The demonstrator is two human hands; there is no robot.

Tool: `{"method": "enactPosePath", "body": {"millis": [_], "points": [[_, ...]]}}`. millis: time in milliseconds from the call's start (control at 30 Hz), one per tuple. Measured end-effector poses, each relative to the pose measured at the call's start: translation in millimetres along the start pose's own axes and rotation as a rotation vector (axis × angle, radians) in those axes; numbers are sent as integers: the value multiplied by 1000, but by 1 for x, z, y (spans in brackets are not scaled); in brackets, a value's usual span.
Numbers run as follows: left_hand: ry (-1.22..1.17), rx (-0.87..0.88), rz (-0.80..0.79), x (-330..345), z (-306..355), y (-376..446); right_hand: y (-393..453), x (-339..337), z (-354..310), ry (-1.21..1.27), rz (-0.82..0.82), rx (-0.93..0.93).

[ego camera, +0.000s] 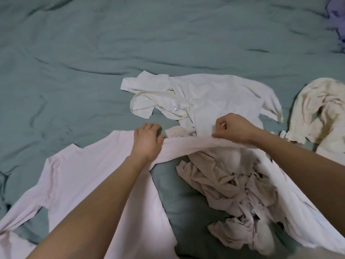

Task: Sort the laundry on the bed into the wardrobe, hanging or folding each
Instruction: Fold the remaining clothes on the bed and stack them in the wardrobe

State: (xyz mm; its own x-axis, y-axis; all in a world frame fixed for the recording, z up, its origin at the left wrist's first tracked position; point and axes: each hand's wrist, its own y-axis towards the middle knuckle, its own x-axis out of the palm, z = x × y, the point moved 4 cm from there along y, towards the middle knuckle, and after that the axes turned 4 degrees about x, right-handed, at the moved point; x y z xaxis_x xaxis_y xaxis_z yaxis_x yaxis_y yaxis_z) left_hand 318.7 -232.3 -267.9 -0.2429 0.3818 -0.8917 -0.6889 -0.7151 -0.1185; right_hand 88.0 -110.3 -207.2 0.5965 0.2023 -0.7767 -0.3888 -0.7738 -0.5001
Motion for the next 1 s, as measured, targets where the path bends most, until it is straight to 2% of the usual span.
{"method": "enactPosePath", "body": {"millis": [33, 100, 167, 300, 367, 467, 533, 633, 733, 833, 900, 1000], "points": [[-81, 67, 37, -1, 14, 2, -1, -4, 14, -5, 124, 46], [-242, 145, 12, 2, 43, 2, -8, -10, 43, 73, 367, 134], [-344, 214, -69, 15, 70, 2, -18, -9, 67, 239, 443, 209], [-309, 319, -246, 45, 105, 3, -41, 13, 99, 323, 300, 385], [-204, 403, -318, 57, 114, 3, -49, 28, 108, 328, 205, 410], [4, 545, -344, 68, 122, 1, -56, 49, 109, 362, 43, 374], [21, 513, -309, 68, 126, 3, -55, 56, 106, 338, 16, 278], [-301, 314, -315, 61, 129, 7, -54, 52, 101, 351, 151, 211], [-666, 59, -400, 58, 125, 11, -53, 40, 100, 600, 242, 253], [-849, -144, -515, 57, 119, 10, -56, 30, 94, 1011, 215, 371], [-800, -98, -488, 51, 122, 13, -56, 27, 90, 1240, 177, 422], [-812, 76, -383, 36, 145, 16, -58, 24, 85, 1335, 147, 473]]}}
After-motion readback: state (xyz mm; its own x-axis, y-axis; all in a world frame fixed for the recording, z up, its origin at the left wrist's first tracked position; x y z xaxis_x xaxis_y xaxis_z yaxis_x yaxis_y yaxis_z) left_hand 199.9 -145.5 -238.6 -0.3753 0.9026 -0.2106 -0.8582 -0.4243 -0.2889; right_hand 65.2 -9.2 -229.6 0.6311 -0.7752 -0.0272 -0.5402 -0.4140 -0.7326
